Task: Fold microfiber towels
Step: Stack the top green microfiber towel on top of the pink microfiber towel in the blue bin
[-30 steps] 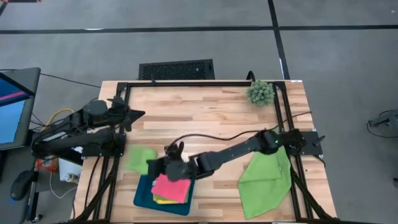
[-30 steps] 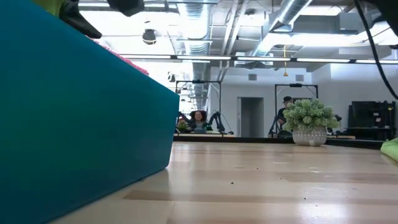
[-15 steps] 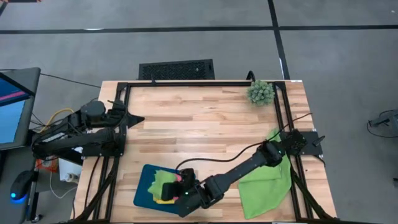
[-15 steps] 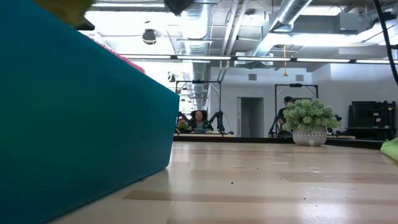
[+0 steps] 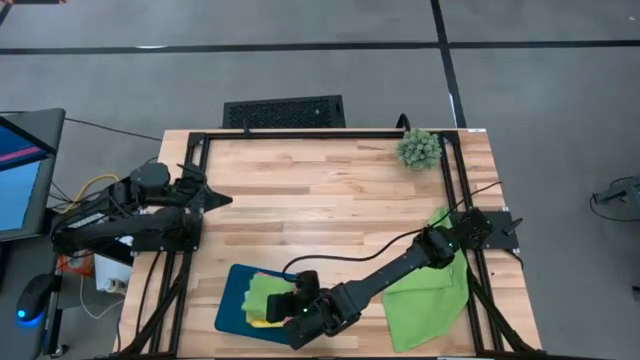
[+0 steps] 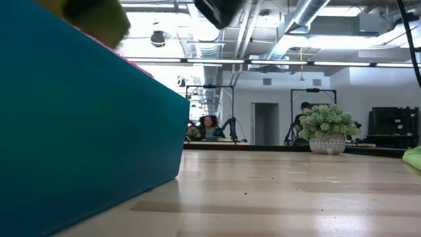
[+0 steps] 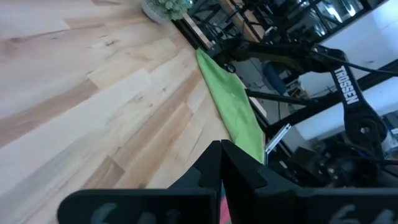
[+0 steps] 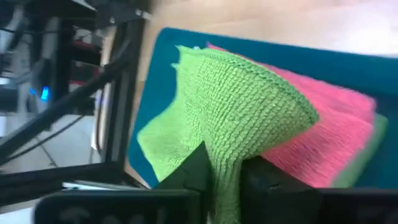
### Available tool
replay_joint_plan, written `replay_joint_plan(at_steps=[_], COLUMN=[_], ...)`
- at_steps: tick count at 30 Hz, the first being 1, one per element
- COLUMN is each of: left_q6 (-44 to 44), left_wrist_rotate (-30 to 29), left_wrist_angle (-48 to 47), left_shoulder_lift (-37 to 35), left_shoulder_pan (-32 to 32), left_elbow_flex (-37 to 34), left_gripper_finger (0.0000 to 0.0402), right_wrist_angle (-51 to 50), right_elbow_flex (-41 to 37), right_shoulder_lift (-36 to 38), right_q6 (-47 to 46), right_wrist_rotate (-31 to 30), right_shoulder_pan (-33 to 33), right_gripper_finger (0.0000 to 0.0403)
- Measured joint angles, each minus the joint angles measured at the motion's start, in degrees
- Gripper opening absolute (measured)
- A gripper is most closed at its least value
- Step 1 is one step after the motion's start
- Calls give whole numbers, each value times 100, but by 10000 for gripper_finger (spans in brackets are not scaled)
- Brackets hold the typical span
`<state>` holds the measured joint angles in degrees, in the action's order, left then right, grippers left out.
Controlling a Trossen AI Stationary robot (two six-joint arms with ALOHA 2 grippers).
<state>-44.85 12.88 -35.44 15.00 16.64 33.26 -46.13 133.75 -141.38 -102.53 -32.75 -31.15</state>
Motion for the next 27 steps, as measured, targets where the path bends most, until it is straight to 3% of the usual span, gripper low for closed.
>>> replay_joint_plan(at_steps=[8, 13, 18, 22, 27], left_q6=[44, 102, 169, 171, 215], left_wrist_rotate=[-110, -191, -234, -236, -268], left_wrist_angle=[-4, -11, -46, -191, -340], left_shoulder_lift=[0, 0, 0, 0, 1], left_shoulder_pan=[-151, -190, -190, -190, -190], left_elbow_flex=[0, 0, 0, 0, 0], left_gripper_finger=[0, 0, 0, 0, 0], right_wrist_angle=[-348, -788, -1092, -1151, -381], right_elbow_flex=[0, 125, 94, 87, 116], right_shoulder_lift=[0, 90, 327, 472, 738], right_q6=[284, 355, 455, 846, 2407], right_wrist_rotate=[986, 792, 688, -171, -1652], right_shoulder_pan=[66, 91, 87, 0, -264], right_gripper_finger=[156, 182, 180, 170, 154])
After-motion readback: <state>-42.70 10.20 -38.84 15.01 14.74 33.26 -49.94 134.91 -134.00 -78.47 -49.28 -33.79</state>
